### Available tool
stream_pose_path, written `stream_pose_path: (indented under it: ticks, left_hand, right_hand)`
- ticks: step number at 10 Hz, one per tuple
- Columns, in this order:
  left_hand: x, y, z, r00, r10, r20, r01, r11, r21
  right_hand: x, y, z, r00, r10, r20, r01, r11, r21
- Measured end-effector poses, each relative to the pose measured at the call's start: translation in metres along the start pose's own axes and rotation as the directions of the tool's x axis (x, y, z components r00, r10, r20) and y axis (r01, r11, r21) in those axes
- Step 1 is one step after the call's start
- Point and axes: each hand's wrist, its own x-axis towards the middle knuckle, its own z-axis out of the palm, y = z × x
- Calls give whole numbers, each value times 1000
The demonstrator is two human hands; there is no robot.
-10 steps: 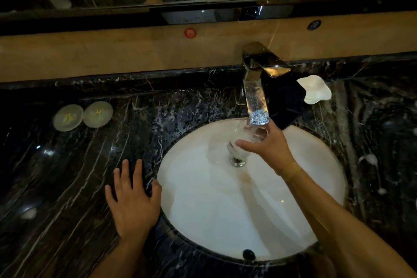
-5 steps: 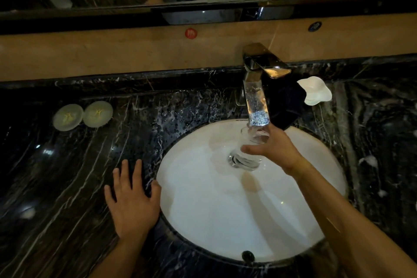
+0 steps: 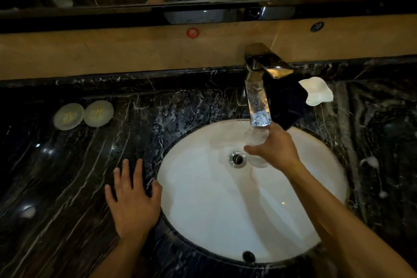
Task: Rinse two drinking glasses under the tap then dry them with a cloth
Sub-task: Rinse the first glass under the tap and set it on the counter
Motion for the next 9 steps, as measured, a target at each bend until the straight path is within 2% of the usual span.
stream_pose_path:
  ticks: [1,2,3,4,5,6,7,8,9]
  left_hand:
    - [0,-1,1,1000,-1,3,1,1000,3]
    - [0,0,-1,1000,2,3,-2,1000,-1]
    - [0,1,-1,1000,-2,3,2,1000,-9]
    - [0,0,-1,1000,2,-1,-2,1000,-4]
    - [0,0,-1,1000,-3,2,3,1000,-3]
    - [0,0,-1,1000,-8,10,8,1000,-2]
    - [0,0,-1,1000,-5,8,5,1000,-3]
    - [0,0,-1,1000,-1,1,1,1000,-4]
    - [0,0,0,1000,5,-1,-5,1000,5]
  right_hand:
    - [2,6,-6,963,25,270,-113,942,315]
    - [0,4,6,955,-38,294,-138,822,553]
    - [0,-4,16,990,-11,143,-72,826,559]
    - [-3,-14,21,990,-73,-121,104,957,270]
    - [-6,-14,13,977,-124,-172,138,988,71]
    - [-6,-3,3,992,-87,-97,79,993,-83]
    - [0,9,-11,992,4,122,-12,998,61]
    - [2,14,-14,948,19,317,-112,954,278]
    - [0,12,-2,948,-23,316,-137,871,472]
